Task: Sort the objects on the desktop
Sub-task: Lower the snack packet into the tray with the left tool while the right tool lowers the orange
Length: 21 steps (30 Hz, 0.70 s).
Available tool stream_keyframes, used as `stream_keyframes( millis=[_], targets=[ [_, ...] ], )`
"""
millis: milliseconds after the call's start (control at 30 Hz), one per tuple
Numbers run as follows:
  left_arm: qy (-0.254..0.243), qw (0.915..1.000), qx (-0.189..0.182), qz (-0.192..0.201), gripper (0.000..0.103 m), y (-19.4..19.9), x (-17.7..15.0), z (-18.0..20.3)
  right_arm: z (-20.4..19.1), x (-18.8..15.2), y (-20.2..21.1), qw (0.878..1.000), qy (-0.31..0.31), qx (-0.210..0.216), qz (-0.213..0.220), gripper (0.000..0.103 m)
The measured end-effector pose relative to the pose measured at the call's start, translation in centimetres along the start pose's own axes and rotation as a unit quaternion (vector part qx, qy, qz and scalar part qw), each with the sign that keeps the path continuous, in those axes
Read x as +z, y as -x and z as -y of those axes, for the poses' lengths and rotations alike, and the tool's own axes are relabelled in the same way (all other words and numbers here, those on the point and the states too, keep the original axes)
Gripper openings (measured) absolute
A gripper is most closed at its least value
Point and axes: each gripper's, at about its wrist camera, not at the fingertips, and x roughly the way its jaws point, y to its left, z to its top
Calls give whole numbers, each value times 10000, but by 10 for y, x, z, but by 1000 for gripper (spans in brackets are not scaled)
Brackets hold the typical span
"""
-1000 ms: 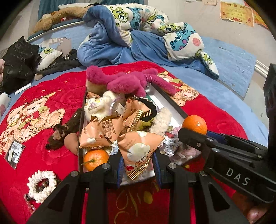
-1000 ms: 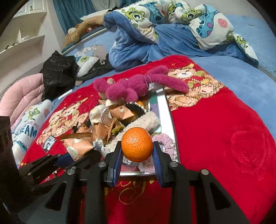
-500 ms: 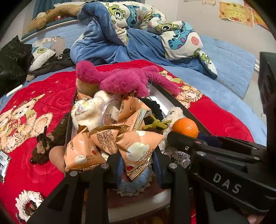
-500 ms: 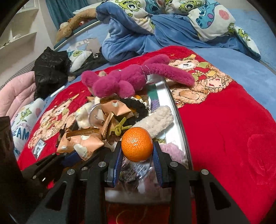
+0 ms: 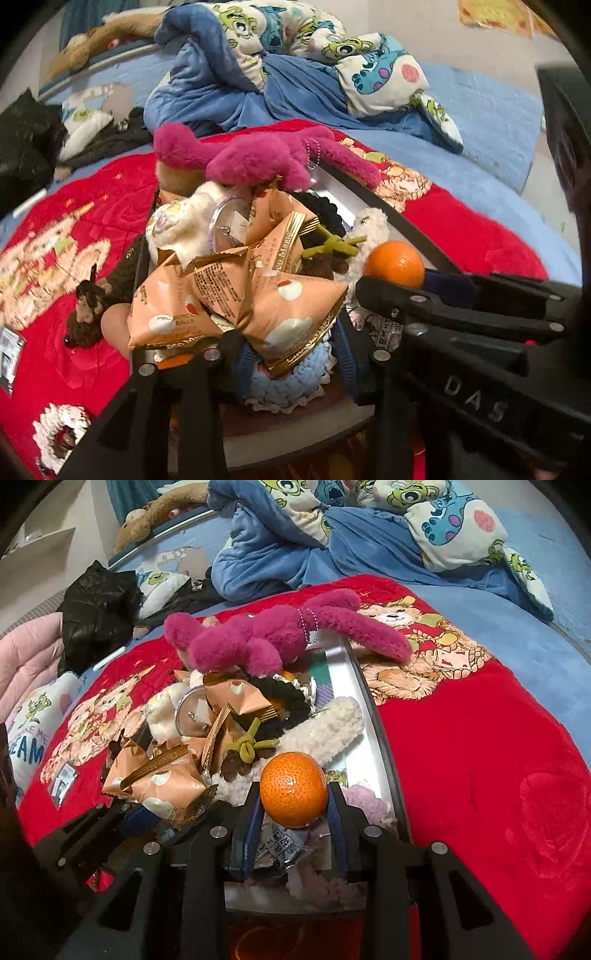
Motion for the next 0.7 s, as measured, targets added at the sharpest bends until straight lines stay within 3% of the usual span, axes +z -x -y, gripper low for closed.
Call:
stream_keyframes(
  millis=[367, 467, 500, 567, 667, 700],
  targets=[
    [4, 10000, -38, -5, 60, 6, -2, 0, -1, -3, 5, 9999, 124, -92, 42, 48],
    [-56, 9999, -131, -5, 76, 10, -4, 1, 1, -2, 7, 9998, 121, -156, 79, 48],
    [-94, 9998, -192, 12, 85, 13, -4, 3, 2, -2, 8, 9998, 102, -130, 87, 51],
    [-110, 9999, 8, 129, 89, 18, -4, 4, 1, -1, 10, 9999, 96, 8, 98, 65],
    [-47, 9993, -347, 89, 100, 18, -3, 2, -3, -1, 16, 9995, 205, -125, 197, 72],
    [-50, 9991, -413, 127, 103, 20, -3, 3, -4, -1, 17, 9994, 207, -165, 222, 80]
  ],
)
